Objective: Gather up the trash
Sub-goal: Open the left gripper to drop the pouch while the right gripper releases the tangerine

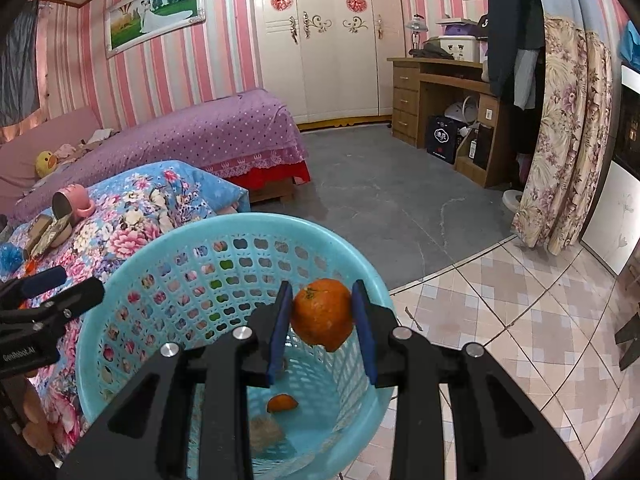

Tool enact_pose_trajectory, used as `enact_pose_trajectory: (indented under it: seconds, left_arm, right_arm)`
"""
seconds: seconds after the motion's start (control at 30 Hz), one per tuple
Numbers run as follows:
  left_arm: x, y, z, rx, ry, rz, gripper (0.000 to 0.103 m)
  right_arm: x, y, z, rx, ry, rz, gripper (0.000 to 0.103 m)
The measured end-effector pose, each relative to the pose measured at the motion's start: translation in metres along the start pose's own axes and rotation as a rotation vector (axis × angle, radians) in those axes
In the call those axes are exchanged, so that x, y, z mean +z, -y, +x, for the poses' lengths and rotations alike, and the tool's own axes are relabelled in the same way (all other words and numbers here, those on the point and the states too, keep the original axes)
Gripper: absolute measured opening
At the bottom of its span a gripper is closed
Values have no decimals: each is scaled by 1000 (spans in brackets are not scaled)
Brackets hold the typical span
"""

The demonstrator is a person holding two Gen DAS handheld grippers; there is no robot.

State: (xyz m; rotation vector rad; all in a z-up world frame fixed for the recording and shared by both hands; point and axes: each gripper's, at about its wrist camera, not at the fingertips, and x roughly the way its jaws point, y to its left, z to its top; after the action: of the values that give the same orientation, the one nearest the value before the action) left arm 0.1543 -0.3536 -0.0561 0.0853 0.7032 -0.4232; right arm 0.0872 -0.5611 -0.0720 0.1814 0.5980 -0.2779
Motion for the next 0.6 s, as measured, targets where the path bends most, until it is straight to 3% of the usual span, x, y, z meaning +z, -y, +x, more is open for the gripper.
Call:
enact_pose_trajectory:
  seconds: [0.37, 0.5, 0.57, 0.6]
  left_arm:
    - [-7, -30, -15, 53, 11, -11, 95]
    - [-6, -41, -25, 59, 17, -22, 95]
    - [-6, -48, -30, 64, 25, -22, 95]
    - [-6, -50, -33, 68, 30, -21, 95]
  right_arm:
    - [5, -15, -4, -30, 46, -13, 34]
    - [7, -21, -11, -39, 74, -7, 69]
    - [8, -24, -13, -41, 82, -10, 71]
    - [9, -27, -14, -44, 87, -13, 78]
